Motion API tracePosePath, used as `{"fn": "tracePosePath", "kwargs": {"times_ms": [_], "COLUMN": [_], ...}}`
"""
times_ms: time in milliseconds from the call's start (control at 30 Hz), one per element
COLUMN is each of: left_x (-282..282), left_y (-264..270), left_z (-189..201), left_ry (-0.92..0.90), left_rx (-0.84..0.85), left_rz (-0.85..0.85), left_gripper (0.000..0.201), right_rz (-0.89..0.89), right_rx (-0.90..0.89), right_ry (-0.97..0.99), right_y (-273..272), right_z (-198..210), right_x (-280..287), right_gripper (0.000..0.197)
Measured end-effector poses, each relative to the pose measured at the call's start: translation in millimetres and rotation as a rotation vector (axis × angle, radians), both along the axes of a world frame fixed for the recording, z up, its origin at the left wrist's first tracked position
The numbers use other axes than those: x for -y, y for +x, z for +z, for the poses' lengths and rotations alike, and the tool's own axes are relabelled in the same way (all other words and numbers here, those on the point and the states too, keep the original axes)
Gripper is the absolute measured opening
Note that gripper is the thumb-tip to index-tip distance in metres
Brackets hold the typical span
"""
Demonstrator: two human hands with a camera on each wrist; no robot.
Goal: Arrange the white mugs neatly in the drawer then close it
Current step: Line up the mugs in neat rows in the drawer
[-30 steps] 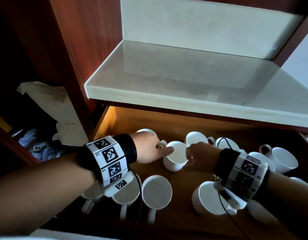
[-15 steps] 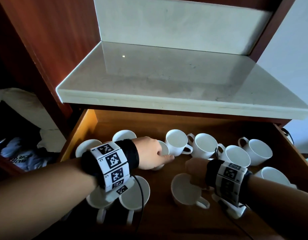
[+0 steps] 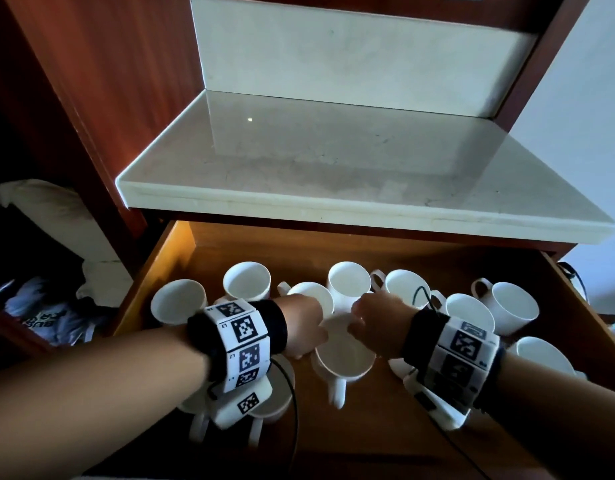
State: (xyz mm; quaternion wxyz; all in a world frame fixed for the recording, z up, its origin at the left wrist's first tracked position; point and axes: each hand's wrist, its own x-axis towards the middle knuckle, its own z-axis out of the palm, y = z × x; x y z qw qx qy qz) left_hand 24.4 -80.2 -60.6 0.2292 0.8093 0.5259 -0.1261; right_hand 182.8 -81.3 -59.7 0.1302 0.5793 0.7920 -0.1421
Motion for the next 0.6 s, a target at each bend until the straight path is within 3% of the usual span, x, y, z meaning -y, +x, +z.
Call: {"fn": "tracePosePath", "kwargs": {"times_ms": [100, 267, 600], "left_x": [1.6, -8.0, 1.3], "left_y": [-5.6, -24.2, -44.5], "left_z": [-6.5, 7.0, -0.5], "left_ry": [-0.031, 0.116, 0.094], "left_rx": [0.071, 0.138, 0.054], "left_rz": [0.012, 0.035, -0.032], "left_gripper": [0.053, 0.062, 0.06], "right_rz": [0.034, 0.008, 0.017], "right_rx": [0.076, 0.136, 0.145], "right_ry": [-0.055, -0.209, -0.347], "right_y": [-3.7, -5.5, -29.2], "right_z": [-14.7, -39.7, -58.1], "right_x": [-1.3, -2.0, 5.5], "right_gripper": [0.031, 0.03, 0.036]}}
